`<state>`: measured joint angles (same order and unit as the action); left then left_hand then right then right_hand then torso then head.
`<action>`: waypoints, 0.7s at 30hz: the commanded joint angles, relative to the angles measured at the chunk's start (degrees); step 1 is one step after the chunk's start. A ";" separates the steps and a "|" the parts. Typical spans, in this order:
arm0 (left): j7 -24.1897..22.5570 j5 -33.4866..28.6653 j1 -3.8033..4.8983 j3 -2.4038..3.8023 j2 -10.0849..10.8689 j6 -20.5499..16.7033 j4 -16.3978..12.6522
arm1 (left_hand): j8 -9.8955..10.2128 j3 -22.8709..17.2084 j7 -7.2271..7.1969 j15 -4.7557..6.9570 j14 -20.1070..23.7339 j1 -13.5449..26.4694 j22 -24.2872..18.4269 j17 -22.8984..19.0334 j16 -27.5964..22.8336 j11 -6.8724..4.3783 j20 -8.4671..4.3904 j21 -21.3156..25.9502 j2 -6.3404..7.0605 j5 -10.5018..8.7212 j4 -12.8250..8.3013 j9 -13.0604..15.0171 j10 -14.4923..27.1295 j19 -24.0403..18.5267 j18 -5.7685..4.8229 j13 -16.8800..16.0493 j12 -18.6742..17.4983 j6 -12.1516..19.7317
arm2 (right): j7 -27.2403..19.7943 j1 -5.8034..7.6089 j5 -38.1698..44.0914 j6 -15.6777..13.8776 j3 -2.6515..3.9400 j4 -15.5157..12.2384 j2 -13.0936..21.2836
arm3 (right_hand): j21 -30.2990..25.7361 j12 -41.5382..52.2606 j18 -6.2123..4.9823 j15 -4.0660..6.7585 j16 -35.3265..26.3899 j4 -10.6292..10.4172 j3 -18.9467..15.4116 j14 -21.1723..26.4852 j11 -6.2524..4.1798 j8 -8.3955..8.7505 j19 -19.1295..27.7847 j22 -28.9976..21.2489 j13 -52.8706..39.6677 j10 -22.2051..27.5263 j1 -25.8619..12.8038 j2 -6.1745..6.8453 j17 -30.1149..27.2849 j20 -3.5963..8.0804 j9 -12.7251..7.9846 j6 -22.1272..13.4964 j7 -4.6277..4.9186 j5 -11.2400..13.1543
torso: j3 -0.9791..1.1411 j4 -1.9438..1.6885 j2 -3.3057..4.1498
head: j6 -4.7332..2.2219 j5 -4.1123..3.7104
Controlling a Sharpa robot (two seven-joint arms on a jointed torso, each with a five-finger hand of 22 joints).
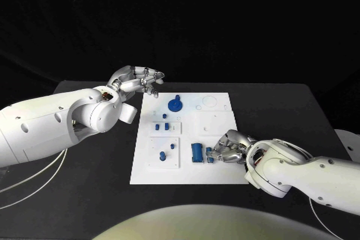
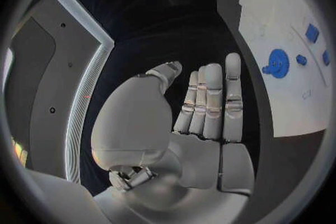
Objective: Assemble the parts on the task board
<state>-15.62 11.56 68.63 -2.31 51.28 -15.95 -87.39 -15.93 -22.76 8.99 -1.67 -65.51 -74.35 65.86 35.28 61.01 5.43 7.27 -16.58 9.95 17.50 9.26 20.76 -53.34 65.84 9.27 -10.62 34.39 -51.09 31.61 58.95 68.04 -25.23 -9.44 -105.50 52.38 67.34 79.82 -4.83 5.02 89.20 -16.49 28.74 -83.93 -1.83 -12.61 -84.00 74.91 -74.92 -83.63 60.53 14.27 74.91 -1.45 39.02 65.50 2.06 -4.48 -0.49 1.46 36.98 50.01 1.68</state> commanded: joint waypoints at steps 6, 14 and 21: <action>-0.22 -0.07 0.03 0.04 0.00 0.72 -0.17 | -0.37 0.12 0.05 0.18 0.41 -0.18 -0.10 -0.03 -0.08 0.03 0.15 0.28 -0.45 -0.05 0.16 -0.07 0.34 0.18 0.95 0.05 0.14 0.44 | 0.24 -0.08 1.31 0.92 -0.01 -0.28 -0.06 | -0.22 -0.23 0.76 0.22 0.26 -0.17 -2.88 -5.72 -0.03 0.43 -1.18 9.63 -6.98 -2.13 -1.31 -0.34 13.40 0.40 -0.27 0.19 0.19 1.00 | 0.02 0.03 0.00 | -0.01 0.02; -0.23 -0.07 0.03 0.04 0.03 0.68 -0.18 | -0.37 0.17 0.06 0.18 0.43 -0.16 -0.10 -0.03 -0.07 0.05 0.16 0.31 -0.46 -0.05 0.23 -0.08 0.37 0.18 0.95 0.05 0.16 0.46 | 0.18 -0.08 1.89 1.09 -0.01 -0.63 0.56 | -0.31 -0.31 0.74 0.24 0.24 0.08 -3.50 -5.71 -0.07 0.52 -1.15 9.61 -6.96 -2.10 -0.55 -0.48 13.34 0.41 -0.38 0.17 0.14 0.82 | 0.01 0.01 -0.01 | -0.01 0.09; -0.28 -0.07 0.03 0.03 0.07 0.68 -0.19 | -0.37 0.18 0.06 0.17 0.43 -0.16 -0.10 -0.03 -0.07 0.05 0.16 0.32 -0.46 -0.05 0.23 -0.08 0.39 0.18 0.95 0.06 0.16 0.46 | -0.11 -0.08 2.18 1.35 -0.01 -0.79 1.13 | -0.33 -0.63 0.75 0.29 0.24 0.89 -4.05 -5.71 -0.12 0.75 -1.14 9.61 -6.86 -2.00 4.00 0.01 13.35 0.45 -0.71 0.12 0.11 1.42 | 0.03 0.07 -0.01 | -0.01 0.03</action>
<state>-15.58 11.56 68.63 -2.31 51.40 -15.96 -87.41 -15.93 -22.77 8.99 -1.46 -65.30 -74.35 65.86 35.28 61.01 5.43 7.27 -16.58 9.95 17.50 9.26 20.76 -53.34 65.84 9.27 -10.62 34.39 -51.09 31.67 58.94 69.12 -24.94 -9.43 -106.17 53.49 67.33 79.35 -4.83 5.02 89.20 -15.81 24.91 -83.94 -1.83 -12.17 -84.00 74.95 -74.91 -83.63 64.19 14.22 74.90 -1.45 38.34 65.50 2.06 -3.31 -0.45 1.48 36.95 50.01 1.72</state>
